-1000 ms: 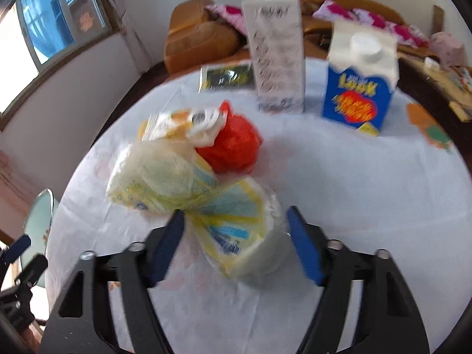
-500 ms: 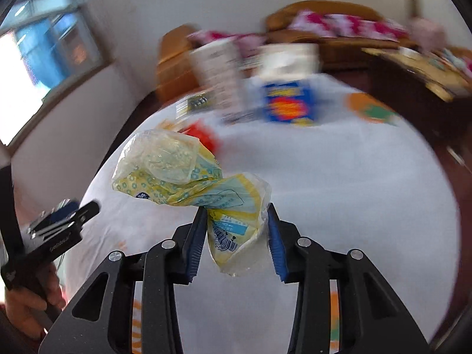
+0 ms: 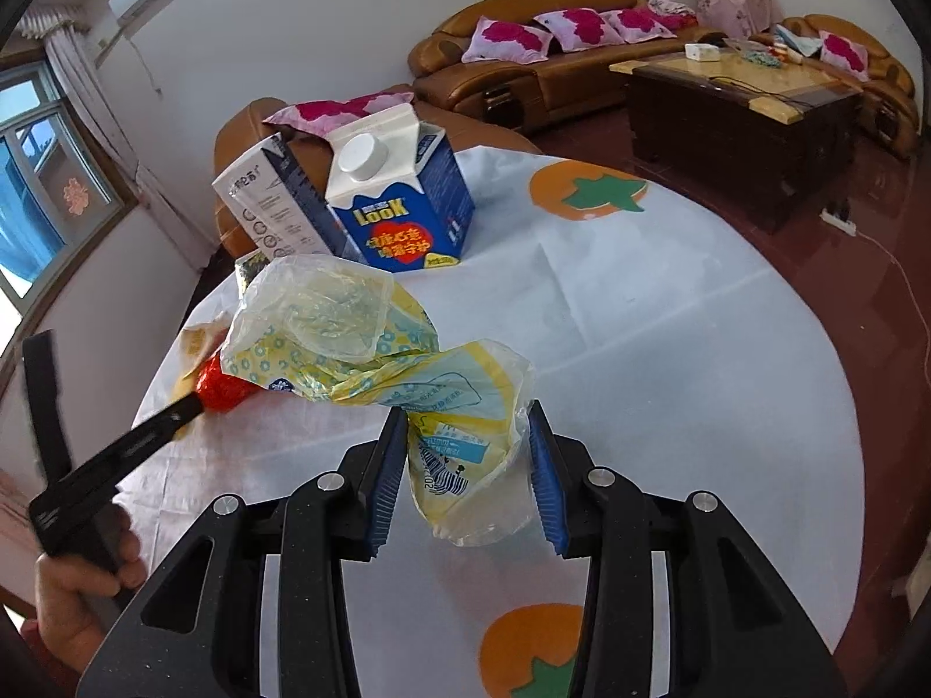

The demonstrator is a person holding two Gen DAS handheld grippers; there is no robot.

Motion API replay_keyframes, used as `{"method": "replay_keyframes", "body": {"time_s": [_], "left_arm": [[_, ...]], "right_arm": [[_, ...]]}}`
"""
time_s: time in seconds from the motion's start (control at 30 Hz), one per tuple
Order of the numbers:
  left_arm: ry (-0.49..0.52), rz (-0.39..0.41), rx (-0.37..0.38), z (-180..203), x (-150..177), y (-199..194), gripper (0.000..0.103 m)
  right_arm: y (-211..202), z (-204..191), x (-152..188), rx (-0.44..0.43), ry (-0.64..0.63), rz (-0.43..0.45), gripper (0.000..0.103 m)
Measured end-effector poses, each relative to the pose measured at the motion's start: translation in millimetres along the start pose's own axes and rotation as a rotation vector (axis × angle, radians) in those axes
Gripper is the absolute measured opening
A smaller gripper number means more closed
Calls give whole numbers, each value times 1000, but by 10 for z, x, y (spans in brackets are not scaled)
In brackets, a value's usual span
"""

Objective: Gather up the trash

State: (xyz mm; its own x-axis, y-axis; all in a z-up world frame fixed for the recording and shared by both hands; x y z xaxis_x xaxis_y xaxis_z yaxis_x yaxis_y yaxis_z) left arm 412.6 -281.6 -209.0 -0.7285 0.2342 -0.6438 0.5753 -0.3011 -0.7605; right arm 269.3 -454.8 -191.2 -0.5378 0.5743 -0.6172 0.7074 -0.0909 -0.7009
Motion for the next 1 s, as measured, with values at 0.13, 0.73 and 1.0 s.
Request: {"method": "replay_keyframes", "body": {"time_s": [0.13, 0.73, 1.0], "left_arm": [[35, 24, -27, -57, 60, -151, 28], [60, 46, -118, -671, 1033, -1427, 28], [34, 71, -146, -843, 1171, -1686, 28]], "right_arm": [[-53, -56, 35, -6, -14, 6, 41], [-428, -651, 585, -57, -33, -14, 41], [-539, -1111, 879, -94, -92, -36, 41]]}}
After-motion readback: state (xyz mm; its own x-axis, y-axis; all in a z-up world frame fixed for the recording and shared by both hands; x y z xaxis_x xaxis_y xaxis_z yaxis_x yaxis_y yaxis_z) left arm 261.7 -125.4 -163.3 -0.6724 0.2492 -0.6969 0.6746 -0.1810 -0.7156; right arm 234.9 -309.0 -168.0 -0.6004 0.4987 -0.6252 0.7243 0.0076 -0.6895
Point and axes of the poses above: each gripper's, at about its wrist camera, not at the fingertips, and y roughly the way its jaws point, z to its right, x to its underside, the point moved 10 cm from there along y, roughly the way its jaws point, and after that the axes turned 1 degree about y, right-handed, at the moved point
